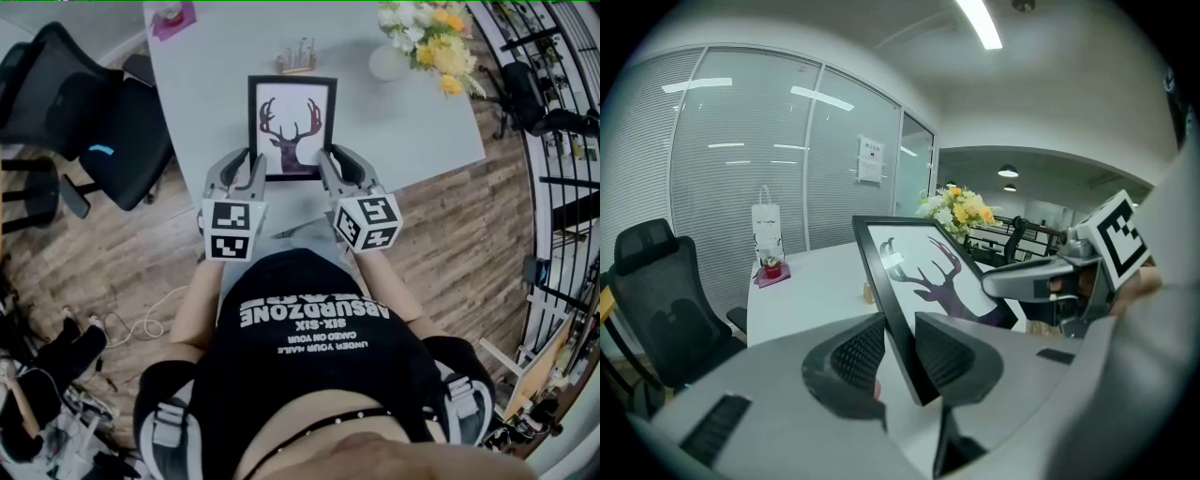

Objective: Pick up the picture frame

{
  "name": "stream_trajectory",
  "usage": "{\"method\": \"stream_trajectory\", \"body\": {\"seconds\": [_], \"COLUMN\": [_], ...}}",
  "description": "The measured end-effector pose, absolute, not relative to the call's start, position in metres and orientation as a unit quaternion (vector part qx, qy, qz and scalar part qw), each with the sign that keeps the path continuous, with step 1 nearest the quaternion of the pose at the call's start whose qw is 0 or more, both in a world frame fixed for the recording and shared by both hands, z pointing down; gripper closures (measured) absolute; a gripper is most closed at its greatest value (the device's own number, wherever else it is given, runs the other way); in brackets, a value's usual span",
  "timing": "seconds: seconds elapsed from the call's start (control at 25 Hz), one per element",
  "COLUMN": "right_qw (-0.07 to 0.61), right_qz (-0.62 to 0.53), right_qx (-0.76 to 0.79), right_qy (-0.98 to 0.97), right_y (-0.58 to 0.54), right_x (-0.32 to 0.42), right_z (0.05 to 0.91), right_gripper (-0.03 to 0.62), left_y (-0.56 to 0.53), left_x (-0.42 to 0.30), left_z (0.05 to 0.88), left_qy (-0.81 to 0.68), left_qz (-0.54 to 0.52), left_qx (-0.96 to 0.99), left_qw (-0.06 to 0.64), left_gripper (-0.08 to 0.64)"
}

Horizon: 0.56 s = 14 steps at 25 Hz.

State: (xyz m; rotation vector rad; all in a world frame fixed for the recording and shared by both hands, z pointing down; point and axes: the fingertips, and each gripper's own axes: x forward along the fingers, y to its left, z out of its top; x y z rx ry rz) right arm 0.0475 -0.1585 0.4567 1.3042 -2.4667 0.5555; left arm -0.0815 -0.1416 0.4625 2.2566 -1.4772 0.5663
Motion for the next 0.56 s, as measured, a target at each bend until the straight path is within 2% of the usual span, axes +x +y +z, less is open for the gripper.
{"method": "stream_trajectory", "body": {"seconds": [0.56], "right_qw": [0.132], "right_qz": [0.187], "right_qx": [0.462], "right_qy": [-0.857], "right_y": [-0.159], "right_x": [0.053], "right_z": [0.44], "right_gripper": [0.494], "left_y": [-0.146], "left_x": [-0.077], "left_z": [0.445], "left_qy": [-0.523], "left_qz": [0.19], "left_qx": [0.811], "left_qw": [0.18], "left_gripper": [0.453]}}
